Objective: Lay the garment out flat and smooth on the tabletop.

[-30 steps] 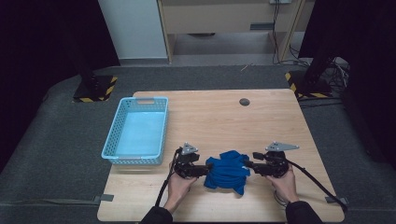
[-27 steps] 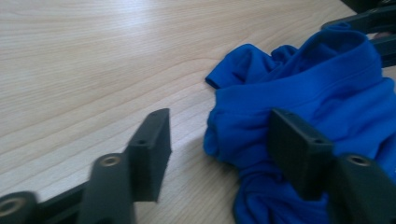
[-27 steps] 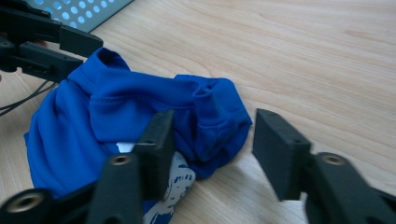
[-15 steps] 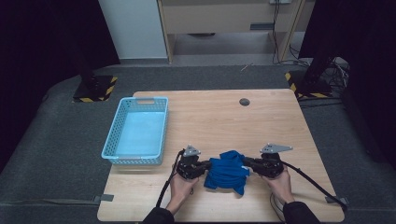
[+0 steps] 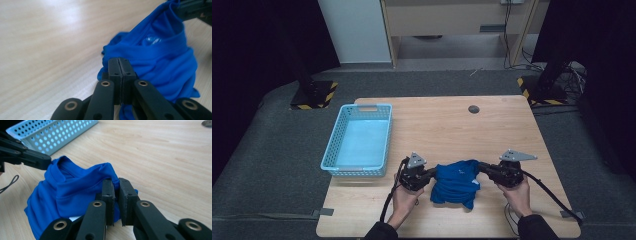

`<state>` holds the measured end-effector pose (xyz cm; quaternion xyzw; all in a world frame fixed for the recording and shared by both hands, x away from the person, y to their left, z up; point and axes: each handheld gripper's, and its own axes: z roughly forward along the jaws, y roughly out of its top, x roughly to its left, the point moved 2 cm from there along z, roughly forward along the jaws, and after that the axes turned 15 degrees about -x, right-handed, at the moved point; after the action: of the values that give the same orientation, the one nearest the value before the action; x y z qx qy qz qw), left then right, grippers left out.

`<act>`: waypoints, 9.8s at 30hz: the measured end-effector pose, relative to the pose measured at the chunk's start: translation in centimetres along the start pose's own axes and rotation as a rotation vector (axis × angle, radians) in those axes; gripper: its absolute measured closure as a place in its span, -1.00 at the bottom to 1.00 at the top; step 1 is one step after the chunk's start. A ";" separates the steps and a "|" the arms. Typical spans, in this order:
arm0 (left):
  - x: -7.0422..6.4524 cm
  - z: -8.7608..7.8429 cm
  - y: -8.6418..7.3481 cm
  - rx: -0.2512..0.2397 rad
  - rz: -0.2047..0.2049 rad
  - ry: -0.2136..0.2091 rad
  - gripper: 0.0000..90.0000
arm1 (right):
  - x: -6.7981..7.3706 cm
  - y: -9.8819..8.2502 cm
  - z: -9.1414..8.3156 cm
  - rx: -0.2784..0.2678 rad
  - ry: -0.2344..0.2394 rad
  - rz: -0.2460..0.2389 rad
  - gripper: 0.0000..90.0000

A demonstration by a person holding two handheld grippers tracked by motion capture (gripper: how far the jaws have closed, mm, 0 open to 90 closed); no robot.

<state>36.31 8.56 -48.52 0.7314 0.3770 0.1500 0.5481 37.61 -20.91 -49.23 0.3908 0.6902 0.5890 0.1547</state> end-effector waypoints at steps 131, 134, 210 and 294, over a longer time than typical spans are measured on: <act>1.4 -2.0 -5.1 0.278 -0.039 0.158 0.56 | -2.5 -4.9 -4.2 0.317 -0.192 -0.077 0.46; 1.1 -1.7 -4.9 0.288 -0.026 0.149 0.87 | -2.7 -4.6 -4.1 0.318 -0.183 -0.064 0.92; 0.4 -7.8 -5.7 0.217 -0.065 0.129 -0.23 | -1.2 -4.0 -10.2 0.229 -0.262 0.068 -0.12; 5.7 4.9 -0.2 -0.016 -0.007 0.236 -0.41 | 1.7 -4.5 0.3 0.161 -0.142 -0.157 -0.84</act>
<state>43.22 9.28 -51.53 0.7029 0.4403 0.2360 0.5063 35.13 -19.53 -53.09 0.3876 0.7510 0.4885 0.2170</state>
